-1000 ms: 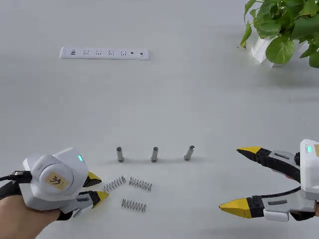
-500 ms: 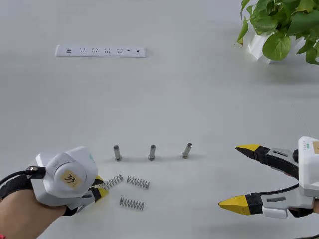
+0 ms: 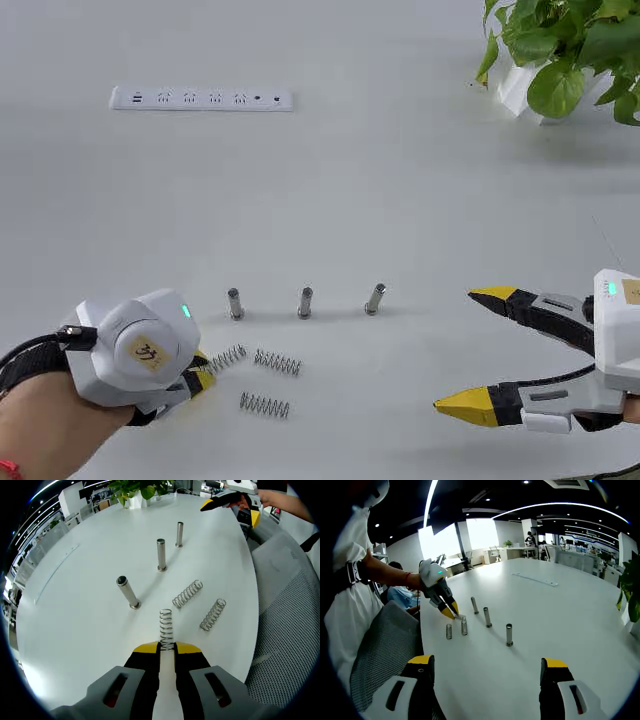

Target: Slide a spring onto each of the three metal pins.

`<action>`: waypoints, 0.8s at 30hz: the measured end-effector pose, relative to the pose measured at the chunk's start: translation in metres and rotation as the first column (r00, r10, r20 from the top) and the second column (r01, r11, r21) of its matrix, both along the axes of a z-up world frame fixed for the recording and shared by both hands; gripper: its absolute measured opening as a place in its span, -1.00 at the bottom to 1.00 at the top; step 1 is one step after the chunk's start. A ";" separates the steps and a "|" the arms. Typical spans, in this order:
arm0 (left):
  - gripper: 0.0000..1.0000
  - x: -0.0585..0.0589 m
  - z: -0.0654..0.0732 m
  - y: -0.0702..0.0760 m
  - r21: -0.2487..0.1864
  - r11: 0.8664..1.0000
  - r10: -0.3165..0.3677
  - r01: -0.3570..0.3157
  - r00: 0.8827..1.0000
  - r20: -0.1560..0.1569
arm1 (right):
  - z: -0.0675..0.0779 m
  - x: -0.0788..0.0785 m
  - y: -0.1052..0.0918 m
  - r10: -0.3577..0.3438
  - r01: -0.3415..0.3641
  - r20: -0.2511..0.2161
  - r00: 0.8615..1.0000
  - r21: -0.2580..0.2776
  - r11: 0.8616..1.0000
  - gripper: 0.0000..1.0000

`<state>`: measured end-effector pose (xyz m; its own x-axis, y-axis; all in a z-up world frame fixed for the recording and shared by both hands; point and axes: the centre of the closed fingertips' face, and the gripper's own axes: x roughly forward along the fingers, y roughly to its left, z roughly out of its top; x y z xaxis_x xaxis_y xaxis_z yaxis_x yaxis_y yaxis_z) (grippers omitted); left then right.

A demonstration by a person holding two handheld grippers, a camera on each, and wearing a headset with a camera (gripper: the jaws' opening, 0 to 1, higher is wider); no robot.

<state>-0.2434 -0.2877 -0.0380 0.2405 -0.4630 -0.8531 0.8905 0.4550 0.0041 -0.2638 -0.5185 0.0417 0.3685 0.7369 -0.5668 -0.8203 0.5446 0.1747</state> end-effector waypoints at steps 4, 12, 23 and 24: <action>-0.85 0.000 0.000 0.000 0.000 1.000 -0.008 0.008 1.000 0.002 | 0.000 0.000 0.001 -0.001 0.001 0.001 1.000 0.004 1.000 0.73; -0.86 0.001 0.000 0.002 -0.004 1.000 0.000 0.000 1.000 0.004 | -0.001 -0.002 0.002 -0.002 0.002 -0.004 1.000 0.005 1.000 0.72; -0.86 -0.002 0.002 0.003 -0.036 0.999 0.016 -0.016 1.000 -0.003 | -0.001 -0.003 0.005 0.004 -0.004 -0.008 1.000 0.004 1.000 0.71; -0.86 -0.002 0.003 0.003 -0.036 0.999 0.016 -0.016 1.000 -0.002 | -0.001 -0.003 0.005 0.005 -0.005 -0.008 1.000 0.002 1.000 0.71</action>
